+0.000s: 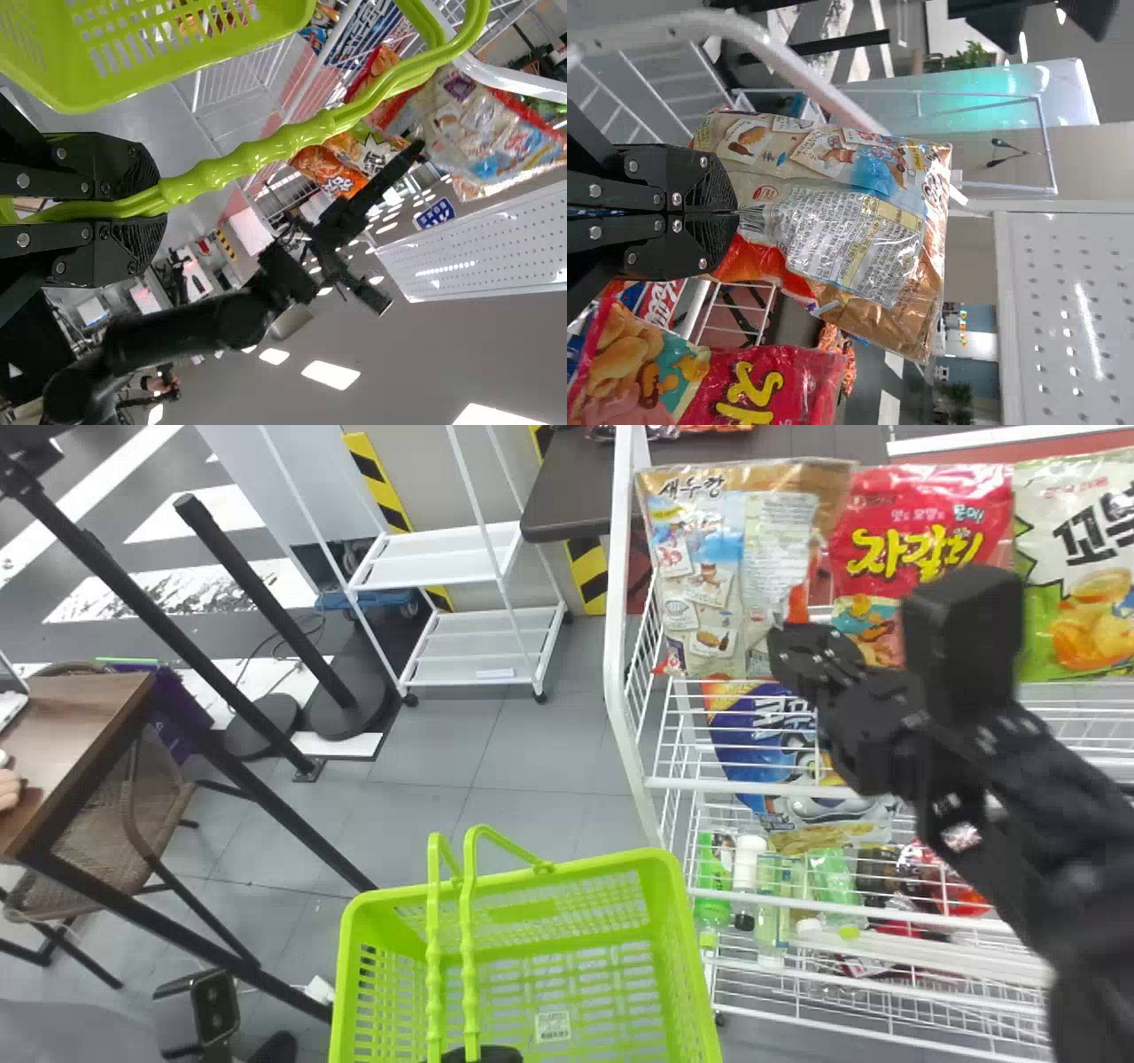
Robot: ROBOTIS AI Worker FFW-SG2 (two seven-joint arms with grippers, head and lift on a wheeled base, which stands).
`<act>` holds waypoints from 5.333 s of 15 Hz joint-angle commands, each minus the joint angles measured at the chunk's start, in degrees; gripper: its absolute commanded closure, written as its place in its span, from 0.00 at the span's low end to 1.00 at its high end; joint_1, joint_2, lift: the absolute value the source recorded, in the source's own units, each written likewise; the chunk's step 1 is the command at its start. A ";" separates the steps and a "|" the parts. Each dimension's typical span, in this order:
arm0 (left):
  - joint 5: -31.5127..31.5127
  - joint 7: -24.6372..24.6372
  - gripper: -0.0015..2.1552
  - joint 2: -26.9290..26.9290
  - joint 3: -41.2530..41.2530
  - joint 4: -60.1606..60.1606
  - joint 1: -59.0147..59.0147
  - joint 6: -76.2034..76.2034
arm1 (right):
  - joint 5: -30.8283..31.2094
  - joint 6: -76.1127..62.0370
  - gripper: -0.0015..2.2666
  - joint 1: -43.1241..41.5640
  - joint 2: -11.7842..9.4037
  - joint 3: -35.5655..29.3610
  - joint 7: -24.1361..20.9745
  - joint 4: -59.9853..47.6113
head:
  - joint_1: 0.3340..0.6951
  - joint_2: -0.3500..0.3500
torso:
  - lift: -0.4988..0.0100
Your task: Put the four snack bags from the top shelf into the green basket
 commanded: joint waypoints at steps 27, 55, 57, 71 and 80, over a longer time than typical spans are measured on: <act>-1.85 -0.57 1.00 0.29 -5.93 -0.39 -5.90 7.38 | -14.39 11.64 0.02 -3.91 -5.57 22.61 7.45 13.25 | 1.00 1.00 | 0.98; -1.32 -0.57 1.00 0.91 -5.67 -0.04 -4.85 7.21 | -7.98 -13.50 0.99 -28.17 0.32 -8.85 3.75 48.23 | 1.00 0.79 | 0.98; -1.32 -0.57 1.00 1.08 -5.67 -0.04 -4.85 7.38 | -8.07 -13.32 0.99 -26.58 0.32 -9.38 3.67 45.42 | 1.00 0.81 | 0.98; -0.70 -0.57 1.00 1.08 -4.88 -0.13 -4.67 7.56 | -21.25 10.24 0.99 8.66 -5.75 -3.67 9.82 -8.19 | 1.00 1.00 | 0.98; -0.88 -0.57 1.00 0.91 -5.06 0.13 -5.11 7.56 | -24.94 38.89 0.90 5.06 -6.62 3.01 10.17 -5.11 | 1.00 1.00 | 0.98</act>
